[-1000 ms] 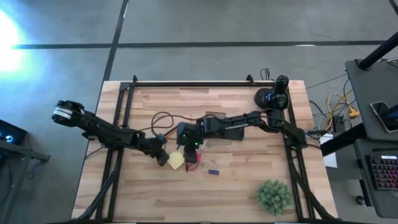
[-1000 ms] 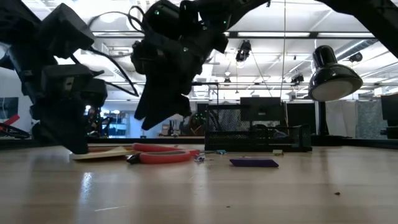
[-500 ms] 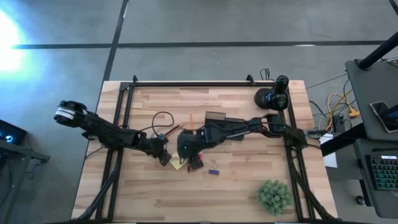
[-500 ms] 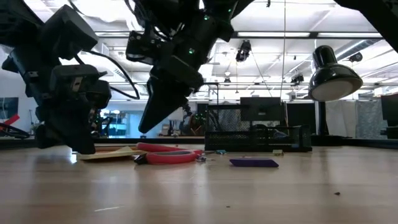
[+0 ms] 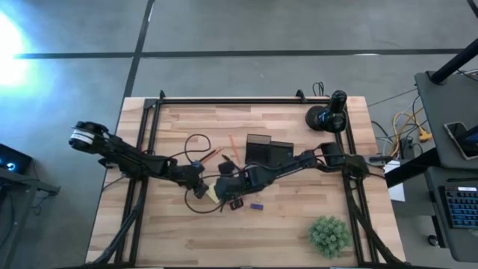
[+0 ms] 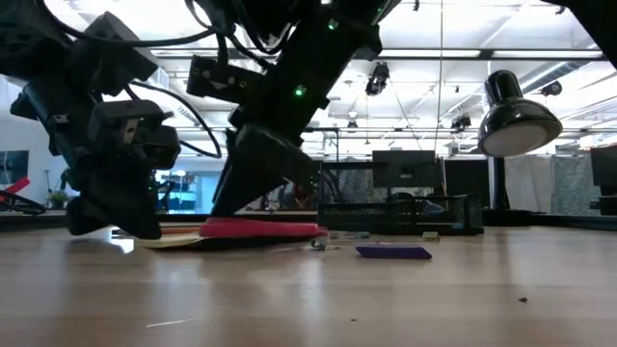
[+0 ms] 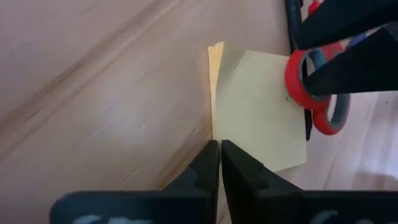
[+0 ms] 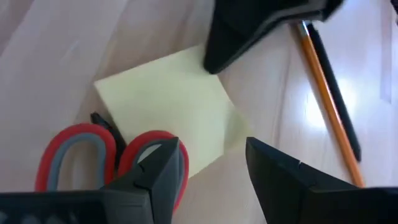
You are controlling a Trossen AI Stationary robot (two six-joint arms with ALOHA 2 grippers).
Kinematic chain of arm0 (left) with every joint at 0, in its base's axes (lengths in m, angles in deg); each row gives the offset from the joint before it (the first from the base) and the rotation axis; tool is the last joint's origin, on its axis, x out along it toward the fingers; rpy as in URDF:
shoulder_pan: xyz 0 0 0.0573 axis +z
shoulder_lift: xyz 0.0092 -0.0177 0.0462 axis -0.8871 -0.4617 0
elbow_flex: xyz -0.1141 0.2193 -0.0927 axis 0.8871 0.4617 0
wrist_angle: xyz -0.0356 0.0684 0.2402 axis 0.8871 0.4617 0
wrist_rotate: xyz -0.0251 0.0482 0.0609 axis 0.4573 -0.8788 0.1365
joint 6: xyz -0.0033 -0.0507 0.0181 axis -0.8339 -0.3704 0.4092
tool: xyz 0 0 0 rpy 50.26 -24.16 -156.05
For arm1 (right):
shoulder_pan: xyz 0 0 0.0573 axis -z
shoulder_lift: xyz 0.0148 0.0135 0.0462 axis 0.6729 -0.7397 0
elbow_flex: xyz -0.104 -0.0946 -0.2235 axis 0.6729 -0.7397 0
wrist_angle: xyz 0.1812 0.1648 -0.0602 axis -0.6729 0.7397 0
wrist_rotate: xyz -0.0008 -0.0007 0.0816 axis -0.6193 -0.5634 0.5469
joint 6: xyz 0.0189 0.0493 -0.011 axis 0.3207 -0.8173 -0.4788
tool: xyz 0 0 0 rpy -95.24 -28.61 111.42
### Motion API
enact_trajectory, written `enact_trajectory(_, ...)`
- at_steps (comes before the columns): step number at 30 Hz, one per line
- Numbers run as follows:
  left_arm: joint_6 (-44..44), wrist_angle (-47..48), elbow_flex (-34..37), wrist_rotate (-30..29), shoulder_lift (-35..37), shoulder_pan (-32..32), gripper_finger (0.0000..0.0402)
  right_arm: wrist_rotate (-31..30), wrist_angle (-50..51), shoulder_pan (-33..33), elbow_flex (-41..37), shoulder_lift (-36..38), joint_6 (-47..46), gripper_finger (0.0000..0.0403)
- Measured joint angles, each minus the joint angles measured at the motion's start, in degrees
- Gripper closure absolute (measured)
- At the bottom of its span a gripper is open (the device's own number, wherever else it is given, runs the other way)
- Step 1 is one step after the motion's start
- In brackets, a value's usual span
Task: Pick and place office supplies into organizer
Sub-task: Move the sticky note to the middle right of the table
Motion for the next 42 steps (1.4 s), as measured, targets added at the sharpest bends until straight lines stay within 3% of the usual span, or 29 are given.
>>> enact_trajectory(4,0.1,-0.7,-0.1,0.5,-1.1,0.0,0.0401,-2.9,8.8,-1.0,2.5,0.0,-4.5,0.0227)
enact_trajectory(9,1.2,-1.2,0.1,1.1,-0.9,0.0,0.0401,0.6,12.3,-1.8,1.6,0.2,-14.9,0.0227)
enact_trajectory(18,1.4,-1.5,0.4,1.7,-0.7,0.3,0.0401,2.7,23.5,-4.0,0.6,3.2,-16.8,0.0227)
enact_trajectory(27,2.5,-1.8,0.5,2.7,-0.7,1.1,0.0401,2.6,12.4,-4.2,0.2,9.2,-12.5,0.0227)
enact_trajectory(34,2.6,-3.7,0.8,3.7,-1.0,1.9,0.0401,3.7,1.8,-4.1,-1.3,4.0,-1.0,0.0227)
enact_trajectory(42,2.6,-4.1,0.7,3.5,-1.0,1.9,0.0401,2.0,0.7,-4.1,-1.3,1.1,-0.5,0.0227)
